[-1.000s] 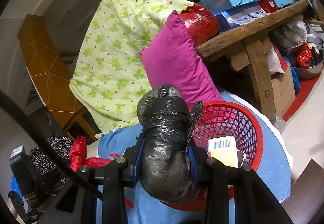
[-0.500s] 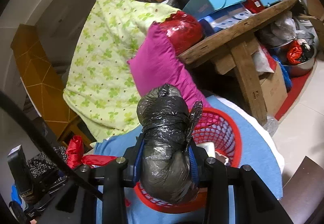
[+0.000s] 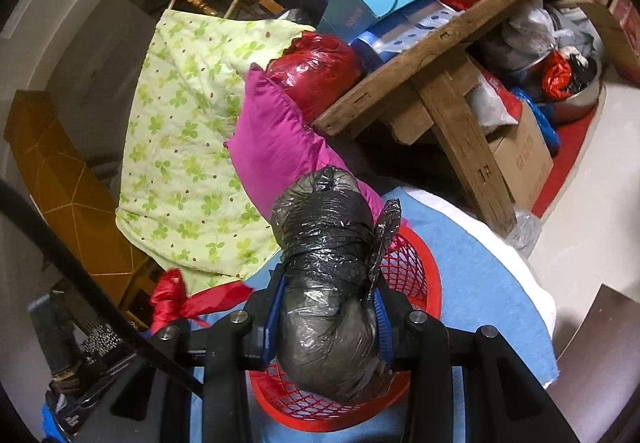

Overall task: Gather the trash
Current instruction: 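Lower both held items into the red basket and open both tools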

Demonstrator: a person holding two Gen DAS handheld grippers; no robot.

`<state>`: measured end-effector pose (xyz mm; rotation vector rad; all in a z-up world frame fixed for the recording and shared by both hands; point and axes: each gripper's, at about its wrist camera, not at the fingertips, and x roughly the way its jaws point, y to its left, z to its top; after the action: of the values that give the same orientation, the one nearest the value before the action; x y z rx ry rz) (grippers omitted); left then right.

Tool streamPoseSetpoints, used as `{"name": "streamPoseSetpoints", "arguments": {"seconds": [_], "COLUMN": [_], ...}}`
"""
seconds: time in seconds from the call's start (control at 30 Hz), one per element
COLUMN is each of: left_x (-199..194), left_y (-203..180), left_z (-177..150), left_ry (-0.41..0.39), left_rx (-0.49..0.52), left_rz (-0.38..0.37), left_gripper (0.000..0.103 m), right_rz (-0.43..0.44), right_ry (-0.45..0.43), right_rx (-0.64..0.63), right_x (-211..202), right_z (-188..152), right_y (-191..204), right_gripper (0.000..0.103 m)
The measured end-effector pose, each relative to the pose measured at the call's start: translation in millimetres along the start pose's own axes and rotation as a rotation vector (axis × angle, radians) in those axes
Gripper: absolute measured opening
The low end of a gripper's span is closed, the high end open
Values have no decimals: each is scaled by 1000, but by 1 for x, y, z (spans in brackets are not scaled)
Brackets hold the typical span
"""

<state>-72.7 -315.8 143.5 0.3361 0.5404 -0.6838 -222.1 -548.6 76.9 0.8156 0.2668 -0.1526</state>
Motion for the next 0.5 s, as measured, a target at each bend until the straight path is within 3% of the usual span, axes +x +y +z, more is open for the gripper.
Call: {"name": "streamPoseSetpoints", "arguments": {"seconds": [0.07,0.17,0.37,0.5], "left_x": [12,26,30,21], "left_y": [-7,-16,-4,18], "left_z": [0,-5,-25,-39], "left_ry": [2,23,67,69], "left_rx": [8,34,4,-40], "left_rz": [-18,-29,-39,-31], "left_gripper": [37,49,53,59], "right_rz": [4,11,6,-8], "right_ry": [2,15,51,83], "right_rx": [11,30,26,14], "right_x": [5,16,36,49], "right_z": [2,5,1,-5], "right_y": [0,0,8,16], "right_gripper": [42,42,43,54]}}
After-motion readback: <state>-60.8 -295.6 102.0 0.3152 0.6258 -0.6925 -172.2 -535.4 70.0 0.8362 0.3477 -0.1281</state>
